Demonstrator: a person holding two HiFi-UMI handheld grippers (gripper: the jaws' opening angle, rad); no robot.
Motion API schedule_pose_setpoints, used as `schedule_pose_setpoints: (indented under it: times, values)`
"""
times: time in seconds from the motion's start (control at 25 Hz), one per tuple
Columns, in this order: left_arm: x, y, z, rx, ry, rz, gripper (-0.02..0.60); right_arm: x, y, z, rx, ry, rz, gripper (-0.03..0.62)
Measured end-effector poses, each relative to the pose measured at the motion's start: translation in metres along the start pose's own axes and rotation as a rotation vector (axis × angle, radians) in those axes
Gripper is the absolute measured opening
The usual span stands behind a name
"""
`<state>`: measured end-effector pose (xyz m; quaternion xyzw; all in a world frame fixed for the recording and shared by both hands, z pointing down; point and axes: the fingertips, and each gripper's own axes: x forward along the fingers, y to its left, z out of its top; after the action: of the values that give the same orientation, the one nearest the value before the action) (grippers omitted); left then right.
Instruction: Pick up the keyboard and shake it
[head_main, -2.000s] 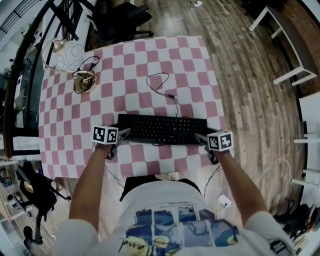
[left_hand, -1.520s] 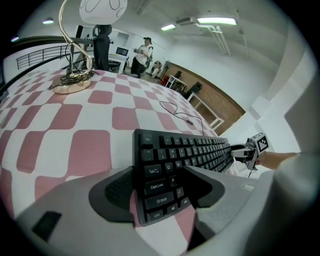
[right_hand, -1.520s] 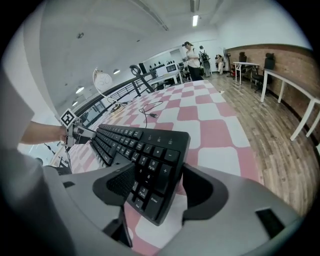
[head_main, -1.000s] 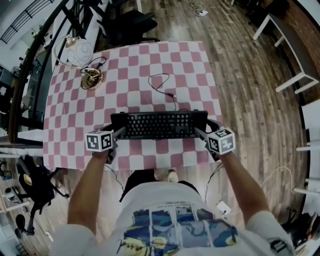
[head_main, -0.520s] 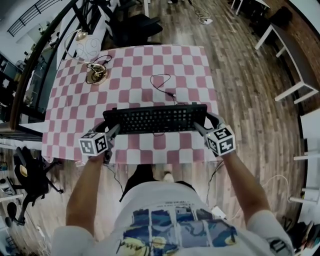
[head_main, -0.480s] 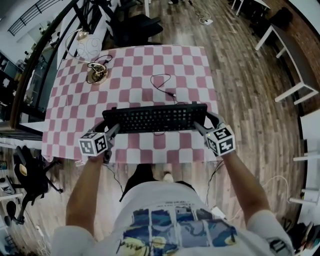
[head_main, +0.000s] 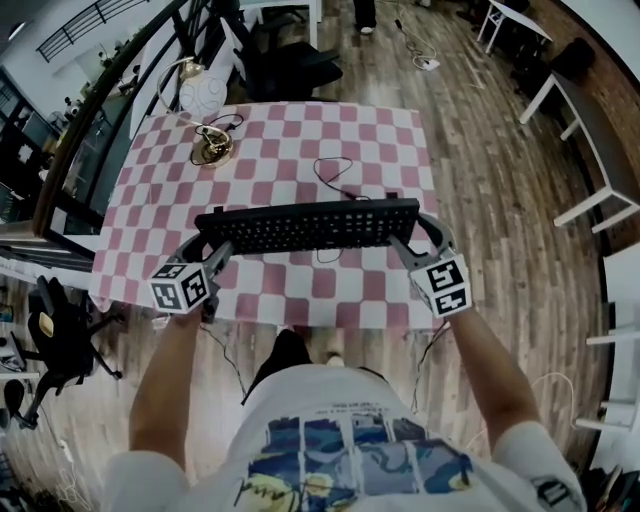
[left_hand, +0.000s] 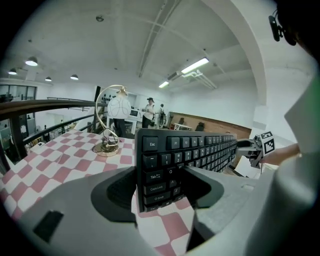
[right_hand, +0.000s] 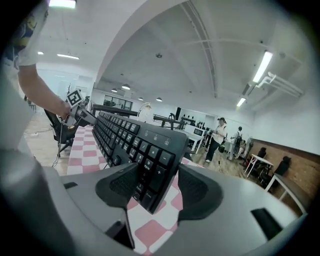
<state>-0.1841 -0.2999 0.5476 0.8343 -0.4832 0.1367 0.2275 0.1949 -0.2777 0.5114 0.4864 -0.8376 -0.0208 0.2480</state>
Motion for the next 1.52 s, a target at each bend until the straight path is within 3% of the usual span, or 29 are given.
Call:
schedule_pose_setpoints:
  times: [0.76, 1.52]
  values:
    - [-0.043, 0.001, 0.076, 0.067, -0.186, 0.039, 0.276, -0.028, -0.015, 0.102, -0.285, -0.211, -0.186, 0.245]
    - [-0.075, -0.004, 0.155, 0.168, -0.342, 0.059, 0.276, -0.054, -0.028, 0.173, -0.456, -0.392, -0.323, 0.245]
